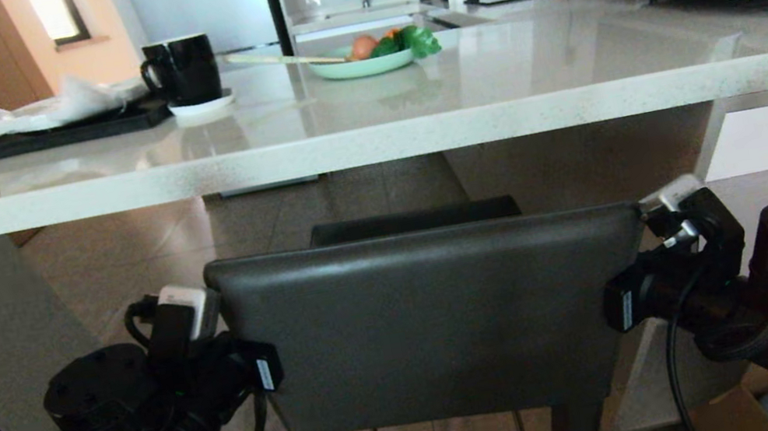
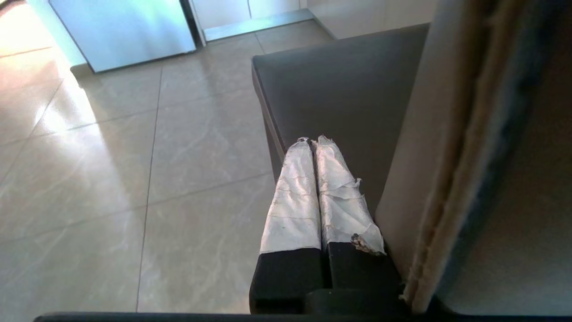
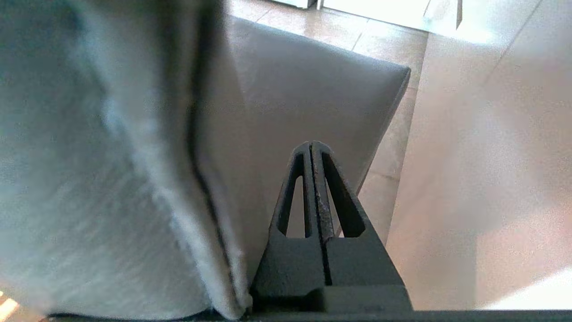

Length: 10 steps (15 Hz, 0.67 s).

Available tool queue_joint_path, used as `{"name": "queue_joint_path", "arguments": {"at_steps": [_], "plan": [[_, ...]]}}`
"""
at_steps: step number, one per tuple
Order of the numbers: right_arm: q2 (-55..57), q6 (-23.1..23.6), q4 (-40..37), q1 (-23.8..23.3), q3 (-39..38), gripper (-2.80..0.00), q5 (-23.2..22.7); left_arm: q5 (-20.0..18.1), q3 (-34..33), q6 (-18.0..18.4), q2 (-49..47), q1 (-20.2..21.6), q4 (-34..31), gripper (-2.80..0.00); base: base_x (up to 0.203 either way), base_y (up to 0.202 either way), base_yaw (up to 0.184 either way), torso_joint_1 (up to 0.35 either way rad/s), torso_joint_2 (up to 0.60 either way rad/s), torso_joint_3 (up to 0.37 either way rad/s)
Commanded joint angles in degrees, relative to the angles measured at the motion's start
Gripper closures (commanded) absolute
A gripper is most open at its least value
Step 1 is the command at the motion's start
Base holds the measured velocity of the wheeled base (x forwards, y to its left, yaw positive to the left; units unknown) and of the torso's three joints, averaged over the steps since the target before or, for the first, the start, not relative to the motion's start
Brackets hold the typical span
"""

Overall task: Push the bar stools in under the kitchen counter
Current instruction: Push the gray chair back under the dining table

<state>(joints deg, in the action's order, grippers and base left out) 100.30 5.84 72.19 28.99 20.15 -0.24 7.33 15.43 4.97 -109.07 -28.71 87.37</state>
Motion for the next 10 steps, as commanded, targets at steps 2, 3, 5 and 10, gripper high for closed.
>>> {"name": "queue_joint_path", "arguments": {"at_steps": [2, 3, 5, 10], "plan": [[0.07, 0.05, 0.39, 0.01, -0.11, 0.00, 0.07, 0.32, -0.05, -0.05, -0.53, 0.15, 0.29, 0.00, 0.184, 0.000, 0.003, 0.001, 0.00, 0.000], [0.07, 0.05, 0.40, 0.01, -0.19, 0.00, 0.07, 0.32, -0.05, -0.05, -0.53, 0.23, 0.29, 0.00, 0.182, 0.000, 0.000, 0.009, 0.00, 0.002], [0.03, 0.05, 0.40, 0.01, -0.29, 0.00, 0.10, 0.32, -0.05, -0.05, -0.53, 0.23, 0.29, 0.00, 0.060, 0.000, 0.001, 0.004, 0.00, 0.000], [-2.00, -0.06, 4.54, 0.01, -3.36, 0.00, 3.11, 0.84, -3.97, -1.75, 3.17, 0.18, 0.29, 0.00, 0.000, 0.000, 0.000, 0.000, 0.00, 0.000]]}}
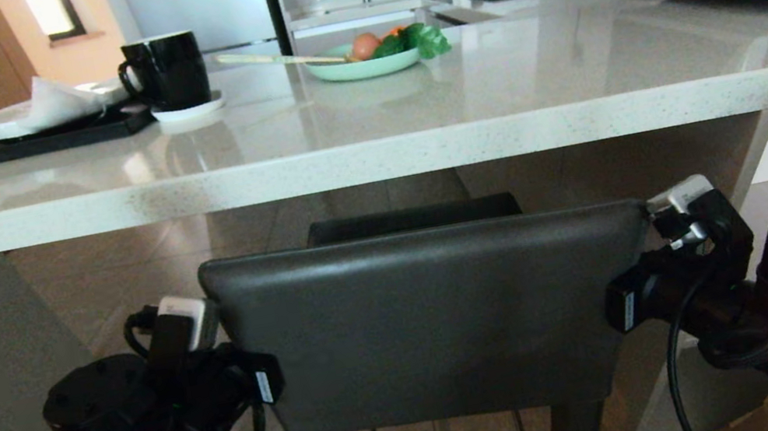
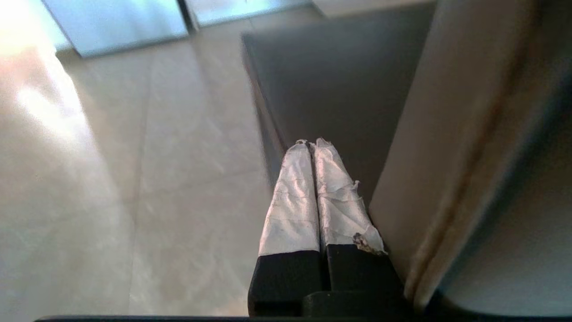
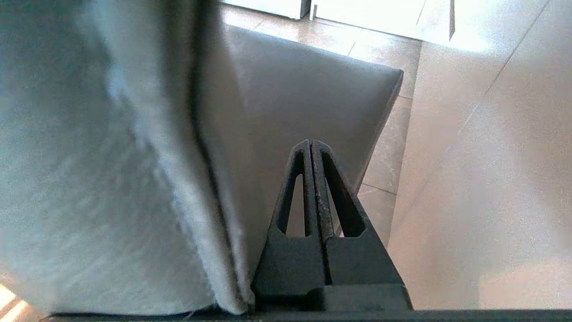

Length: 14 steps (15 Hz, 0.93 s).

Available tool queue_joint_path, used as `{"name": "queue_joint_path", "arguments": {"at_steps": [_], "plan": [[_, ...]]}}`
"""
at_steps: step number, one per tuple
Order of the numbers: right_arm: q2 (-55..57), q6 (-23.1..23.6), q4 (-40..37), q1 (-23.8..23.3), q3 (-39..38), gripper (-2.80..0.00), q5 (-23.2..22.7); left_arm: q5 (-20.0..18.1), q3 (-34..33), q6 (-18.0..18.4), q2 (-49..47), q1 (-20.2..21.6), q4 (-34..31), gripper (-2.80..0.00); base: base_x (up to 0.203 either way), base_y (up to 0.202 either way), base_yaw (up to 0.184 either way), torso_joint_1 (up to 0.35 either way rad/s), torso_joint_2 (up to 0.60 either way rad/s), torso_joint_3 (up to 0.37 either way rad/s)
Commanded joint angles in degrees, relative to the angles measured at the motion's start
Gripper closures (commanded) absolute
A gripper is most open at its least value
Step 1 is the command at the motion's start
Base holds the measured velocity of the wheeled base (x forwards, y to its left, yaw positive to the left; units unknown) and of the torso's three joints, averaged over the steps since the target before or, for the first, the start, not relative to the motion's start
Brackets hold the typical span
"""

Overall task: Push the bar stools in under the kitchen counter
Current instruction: Push the gray chair back under the dining table

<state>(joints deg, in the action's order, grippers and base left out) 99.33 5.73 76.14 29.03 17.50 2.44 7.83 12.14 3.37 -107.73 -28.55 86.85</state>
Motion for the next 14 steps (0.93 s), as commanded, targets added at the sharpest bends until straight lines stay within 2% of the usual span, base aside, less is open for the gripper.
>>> {"name": "queue_joint_path", "arguments": {"at_steps": [1, 3, 7, 14], "plan": [[-2.59, -0.12, 0.95, -0.02, -2.17, 0.00, 0.74, 0.55, -2.59, -2.38, 4.32, 0.12, 0.81, 0.00, 0.000, 0.000, 0.000, 0.000, 0.00, 0.000], [-5.64, -0.41, 1.16, -0.53, -5.04, 0.00, 1.13, 2.10, -6.67, -4.55, 7.47, 2.21, 0.81, 0.00, 0.000, 0.000, 0.000, 0.000, 0.00, 0.000], [-11.26, -0.54, 1.20, -3.48, -6.08, 0.00, 4.59, 3.55, -7.31, -4.93, 14.66, 7.72, 0.81, 0.00, 0.000, 0.000, 0.000, 0.000, 0.00, 0.000], [-20.03, -0.34, -1.56, -4.76, -8.84, 0.00, 6.98, 3.95, -10.52, -4.93, 20.13, 9.64, 0.81, 0.00, 0.000, 0.000, 0.000, 0.000, 0.00, 0.000]]}}
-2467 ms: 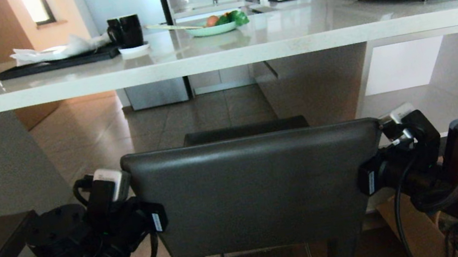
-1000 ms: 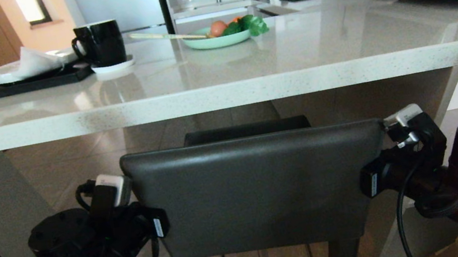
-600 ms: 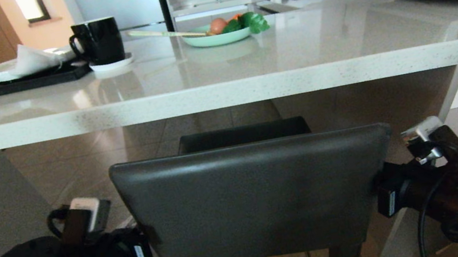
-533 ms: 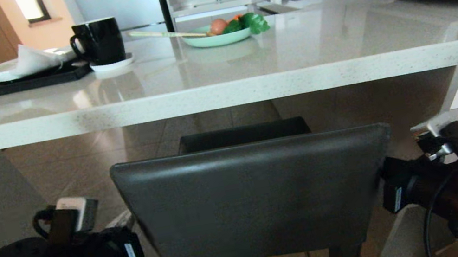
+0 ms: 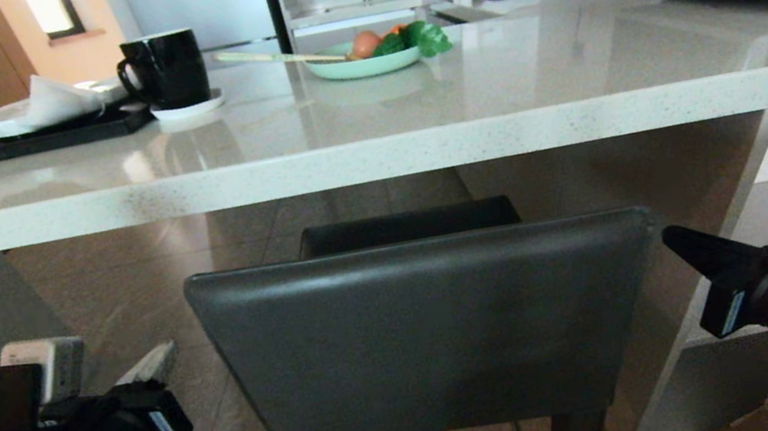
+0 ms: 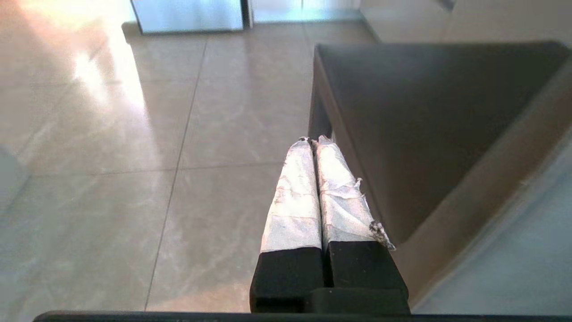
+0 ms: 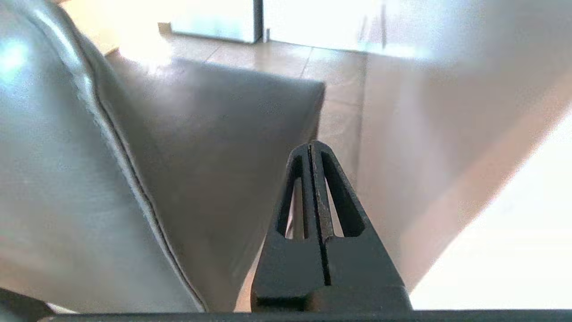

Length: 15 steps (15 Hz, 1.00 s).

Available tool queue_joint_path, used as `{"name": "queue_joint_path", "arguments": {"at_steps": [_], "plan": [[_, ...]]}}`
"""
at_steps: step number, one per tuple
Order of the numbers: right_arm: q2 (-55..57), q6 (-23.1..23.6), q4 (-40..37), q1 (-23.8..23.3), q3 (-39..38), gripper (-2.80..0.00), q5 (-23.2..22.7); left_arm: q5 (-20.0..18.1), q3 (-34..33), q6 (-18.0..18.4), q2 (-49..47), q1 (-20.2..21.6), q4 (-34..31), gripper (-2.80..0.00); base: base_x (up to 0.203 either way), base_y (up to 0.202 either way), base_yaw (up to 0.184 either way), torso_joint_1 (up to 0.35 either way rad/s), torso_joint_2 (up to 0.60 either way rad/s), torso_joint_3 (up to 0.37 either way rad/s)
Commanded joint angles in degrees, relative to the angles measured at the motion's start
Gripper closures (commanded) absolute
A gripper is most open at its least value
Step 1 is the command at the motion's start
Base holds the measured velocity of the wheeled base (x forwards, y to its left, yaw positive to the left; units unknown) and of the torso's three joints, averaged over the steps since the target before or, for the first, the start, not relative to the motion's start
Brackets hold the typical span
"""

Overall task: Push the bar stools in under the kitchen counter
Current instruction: Push the gray chair back under the dining table

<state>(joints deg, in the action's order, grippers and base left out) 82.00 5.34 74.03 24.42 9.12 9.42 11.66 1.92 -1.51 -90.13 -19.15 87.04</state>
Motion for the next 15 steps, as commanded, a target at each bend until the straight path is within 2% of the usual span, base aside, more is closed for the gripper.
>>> {"name": "queue_joint_path", "arguments": {"at_steps": [1, 2, 5, 8, 11, 13, 15], "plan": [[-4.50, 0.08, 0.04, -0.19, -0.56, 0.00, 1.30, 0.50, -1.13, 0.19, 4.24, 0.38, 0.62, 0.00, 0.000, 0.000, 0.000, 0.000, 0.00, 0.000], [-6.97, 0.10, -1.16, -0.61, -0.68, 0.00, 2.77, 1.80, -1.62, 0.52, 6.67, 0.46, 0.62, 0.00, 0.000, 0.000, 0.000, 0.000, 0.00, 0.000], [-17.61, 0.19, -7.84, -5.80, -0.47, 0.00, 3.94, 5.10, -1.76, 2.10, 17.53, 2.58, -2.03, 0.00, 0.000, 0.000, 0.000, 0.000, 0.00, 0.000], [-32.37, 0.31, -24.36, -10.07, 3.63, 0.00, 4.11, 5.71, 1.04, 6.14, 30.86, 8.68, -11.16, 0.00, 0.000, 0.000, 0.000, 0.000, 0.00, 0.000], [-46.65, 0.29, -45.37, -18.95, 9.44, 0.00, 3.04, 5.53, 5.01, 7.71, 45.16, 11.10, -27.31, 0.00, 0.000, 0.000, 0.000, 0.000, 0.00, 0.000], [-55.95, 0.29, -55.64, -22.01, 11.06, 0.00, 1.50, 4.67, 6.76, 8.15, 55.11, 11.76, -40.12, 0.00, 0.000, 0.000, 0.000, 0.000, 0.00, 0.000], [-64.13, 0.31, -64.75, -23.28, 11.62, 0.00, -0.07, 3.88, 7.81, 8.58, 64.34, 13.60, -50.29, 0.00, 0.000, 0.000, 0.000, 0.000, 0.00, 0.000]]}}
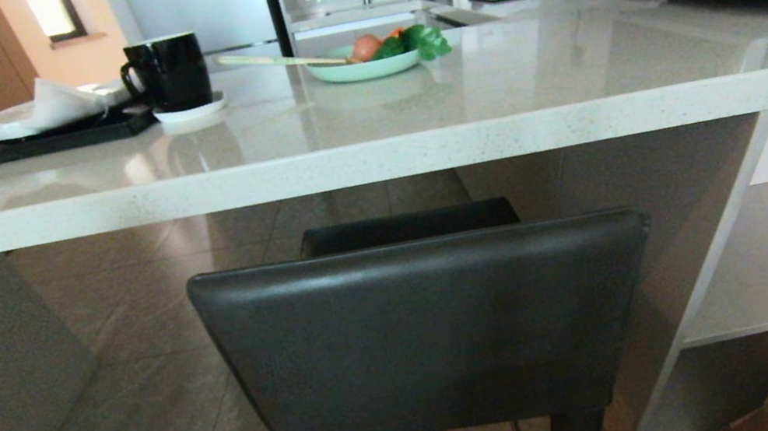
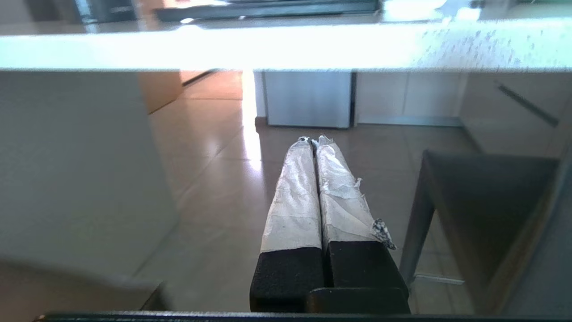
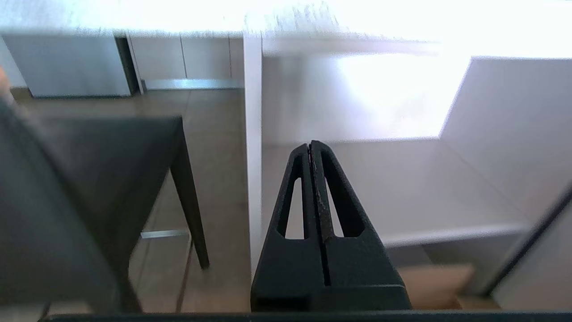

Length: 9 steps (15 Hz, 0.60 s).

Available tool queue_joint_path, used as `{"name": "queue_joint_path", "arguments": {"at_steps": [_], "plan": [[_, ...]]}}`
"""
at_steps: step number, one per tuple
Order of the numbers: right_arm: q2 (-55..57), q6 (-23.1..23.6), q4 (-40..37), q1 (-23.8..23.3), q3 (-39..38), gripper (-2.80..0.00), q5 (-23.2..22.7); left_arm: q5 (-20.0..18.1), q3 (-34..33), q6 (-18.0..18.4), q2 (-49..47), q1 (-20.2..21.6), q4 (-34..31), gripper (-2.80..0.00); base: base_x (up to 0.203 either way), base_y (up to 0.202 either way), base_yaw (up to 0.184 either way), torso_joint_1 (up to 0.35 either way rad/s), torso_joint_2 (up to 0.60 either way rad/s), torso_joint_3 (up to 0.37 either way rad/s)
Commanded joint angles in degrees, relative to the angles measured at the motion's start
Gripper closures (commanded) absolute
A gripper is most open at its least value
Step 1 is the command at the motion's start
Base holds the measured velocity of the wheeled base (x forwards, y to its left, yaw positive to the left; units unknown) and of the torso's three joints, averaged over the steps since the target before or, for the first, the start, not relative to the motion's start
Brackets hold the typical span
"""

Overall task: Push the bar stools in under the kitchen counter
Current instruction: Push the gray chair back under the dining table

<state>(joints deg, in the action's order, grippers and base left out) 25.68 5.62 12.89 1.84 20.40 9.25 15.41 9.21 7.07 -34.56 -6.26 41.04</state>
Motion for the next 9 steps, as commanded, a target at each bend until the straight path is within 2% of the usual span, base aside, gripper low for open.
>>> {"name": "queue_joint_path", "arguments": {"at_steps": [1, 6, 9], "plan": [[-11.47, 0.07, -7.38, -1.28, 0.36, 0.00, -0.64, -0.20, 0.85, 0.11, 13.02, 1.73, -8.50, 0.00, 0.000, 0.000, 0.000, 0.000, 0.00, 0.000], [-25.71, 0.76, -20.71, -2.08, -3.36, 0.00, -2.97, -2.30, -0.84, 1.52, 33.12, 5.79, -29.57, 0.00, 0.000, 0.000, 0.000, 0.000, 0.00, 0.000], [-25.77, 1.13, -19.85, -2.10, -10.63, 0.00, -5.18, -4.08, -8.77, 1.57, 34.34, 6.21, -31.14, 0.00, 0.000, 0.000, 0.000, 0.000, 0.00, 0.000]]}}
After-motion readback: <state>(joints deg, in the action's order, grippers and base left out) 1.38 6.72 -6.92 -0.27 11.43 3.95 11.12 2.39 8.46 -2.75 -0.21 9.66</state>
